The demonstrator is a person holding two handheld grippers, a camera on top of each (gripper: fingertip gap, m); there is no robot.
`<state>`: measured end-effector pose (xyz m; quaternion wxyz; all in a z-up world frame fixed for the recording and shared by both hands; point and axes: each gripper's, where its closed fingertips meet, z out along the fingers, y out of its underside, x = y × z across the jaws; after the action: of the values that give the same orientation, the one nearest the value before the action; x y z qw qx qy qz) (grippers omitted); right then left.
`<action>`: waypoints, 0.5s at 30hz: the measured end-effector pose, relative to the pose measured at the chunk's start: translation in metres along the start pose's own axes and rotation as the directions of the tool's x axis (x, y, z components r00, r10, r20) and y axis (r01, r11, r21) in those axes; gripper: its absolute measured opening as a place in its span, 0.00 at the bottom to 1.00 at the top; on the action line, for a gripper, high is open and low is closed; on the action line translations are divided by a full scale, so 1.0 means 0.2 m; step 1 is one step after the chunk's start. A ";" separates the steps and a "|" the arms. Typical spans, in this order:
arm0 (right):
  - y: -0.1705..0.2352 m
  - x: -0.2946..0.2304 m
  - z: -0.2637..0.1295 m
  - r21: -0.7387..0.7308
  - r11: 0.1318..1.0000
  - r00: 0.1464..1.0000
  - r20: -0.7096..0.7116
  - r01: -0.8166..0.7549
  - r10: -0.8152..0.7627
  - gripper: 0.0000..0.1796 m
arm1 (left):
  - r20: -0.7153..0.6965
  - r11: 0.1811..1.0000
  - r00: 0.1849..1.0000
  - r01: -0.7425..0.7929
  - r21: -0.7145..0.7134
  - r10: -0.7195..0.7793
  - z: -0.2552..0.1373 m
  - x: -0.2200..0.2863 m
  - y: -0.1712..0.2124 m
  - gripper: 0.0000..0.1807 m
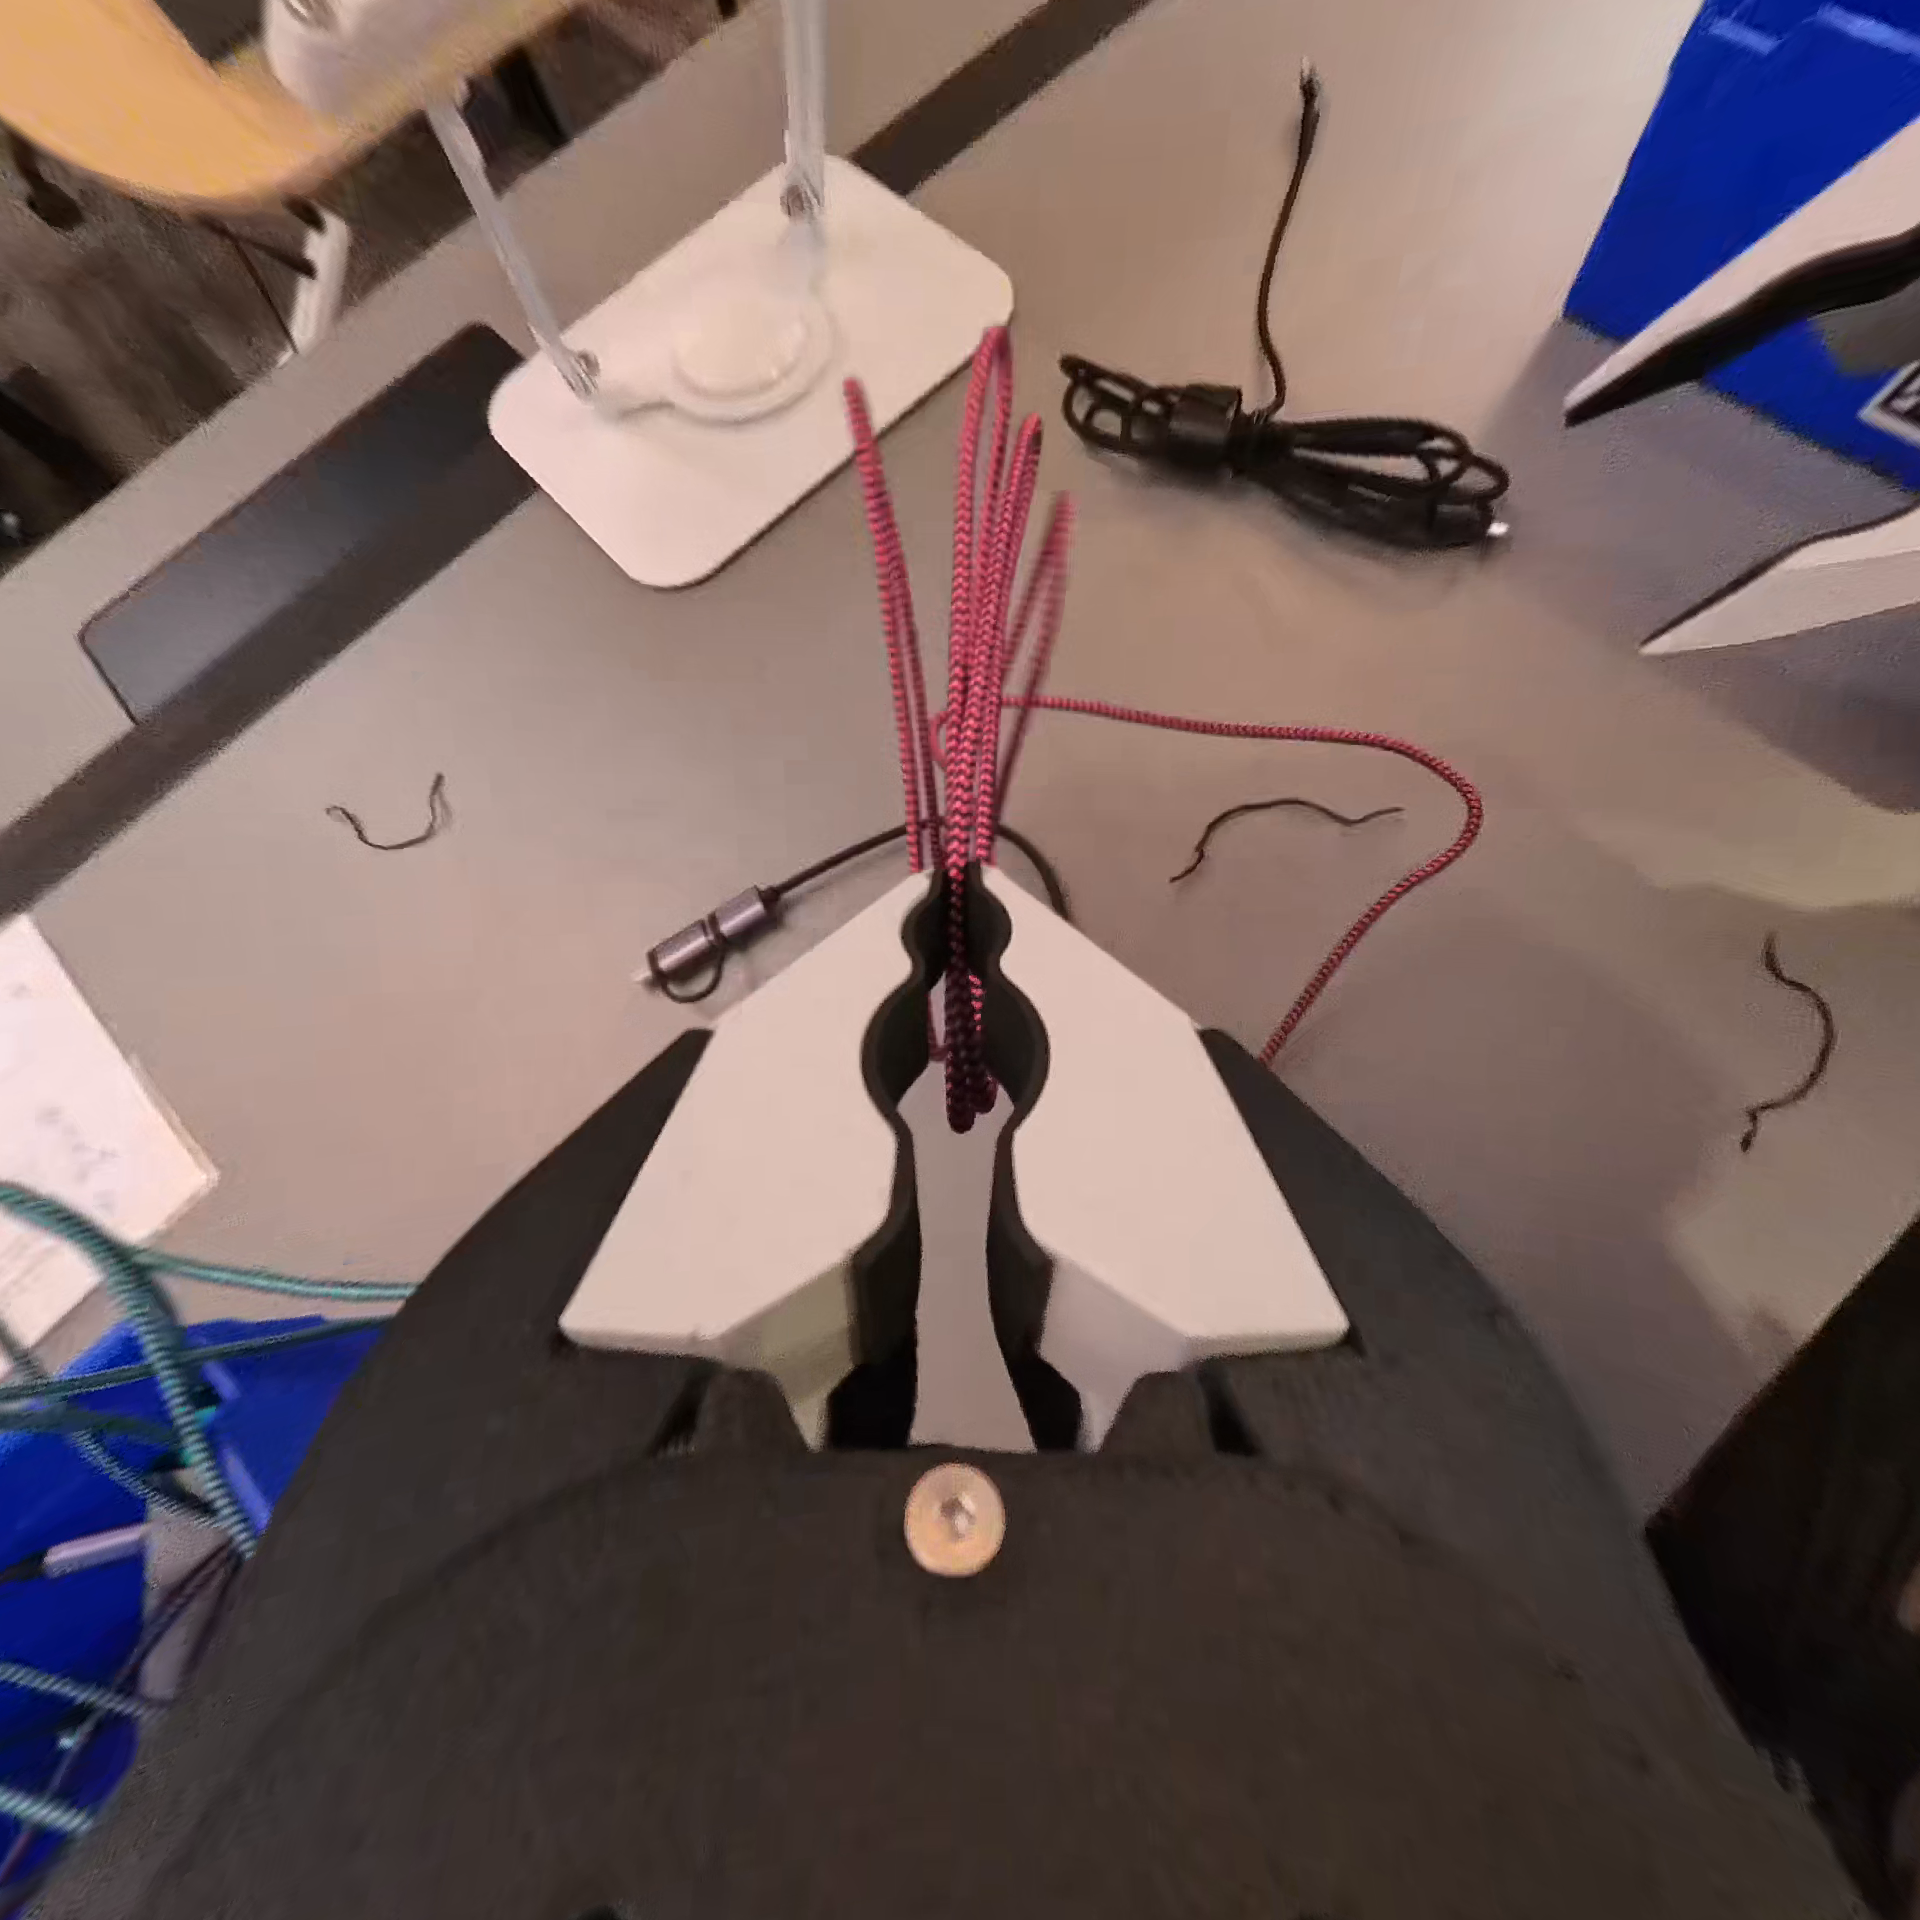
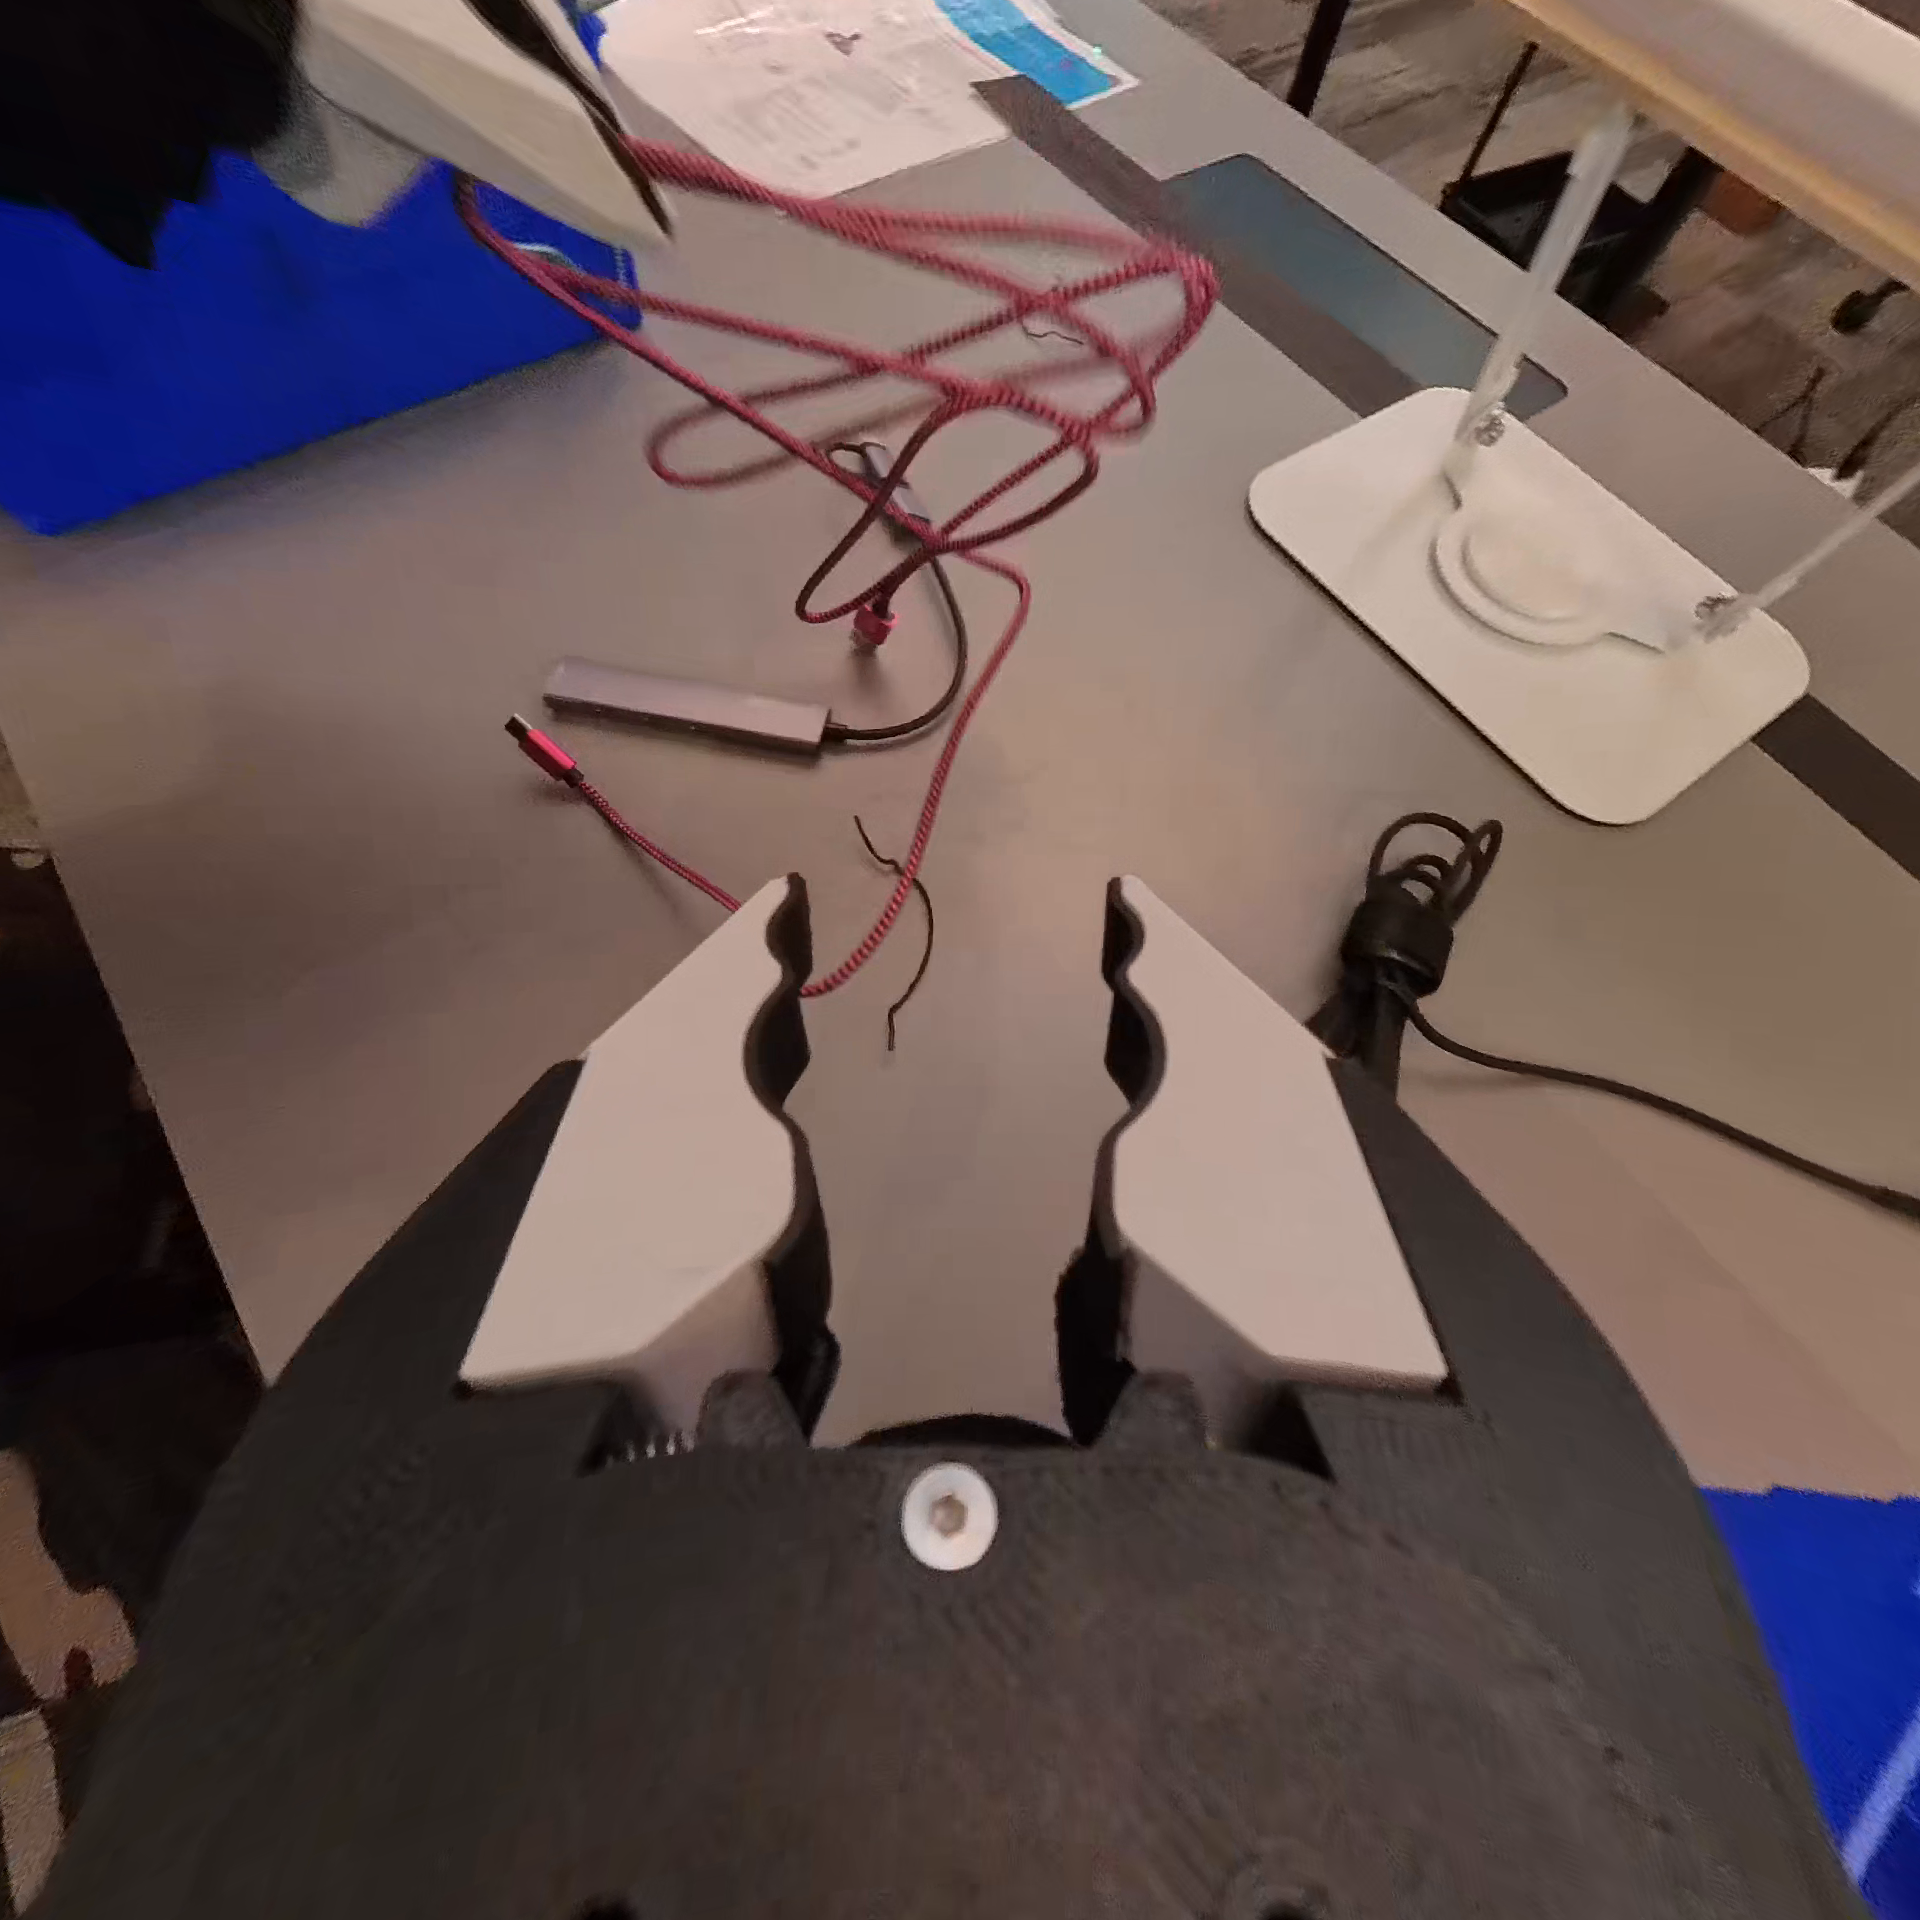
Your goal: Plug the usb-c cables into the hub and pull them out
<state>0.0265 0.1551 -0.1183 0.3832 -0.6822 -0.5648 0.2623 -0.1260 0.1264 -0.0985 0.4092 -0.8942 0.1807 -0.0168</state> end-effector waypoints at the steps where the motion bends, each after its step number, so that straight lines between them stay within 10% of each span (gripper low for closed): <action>1: 0.00 -0.02 0.01 -0.005 1.000 1.000 0.018 0.008 -0.008 0.28 | 0.008 1.000 1.000 0.005 0.000 -0.005 0.04 0.01 0.02 0.00; 8: 0.07 -0.12 0.06 -0.001 0.999 0.995 0.096 -0.035 0.035 0.24 | -0.115 0.983 0.993 0.013 -0.182 -0.034 0.40 0.11 0.28 0.02; 15: 0.14 -0.12 0.02 0.014 0.997 0.989 0.123 -0.079 0.077 0.22 | -0.282 0.989 0.959 -0.060 -0.134 0.020 0.37 0.20 0.25 0.27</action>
<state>0.0343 0.1314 -0.1448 0.3436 -0.6829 -0.5576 0.3236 -0.0912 0.1369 -0.1891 0.3153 -0.9058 0.2555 -0.1220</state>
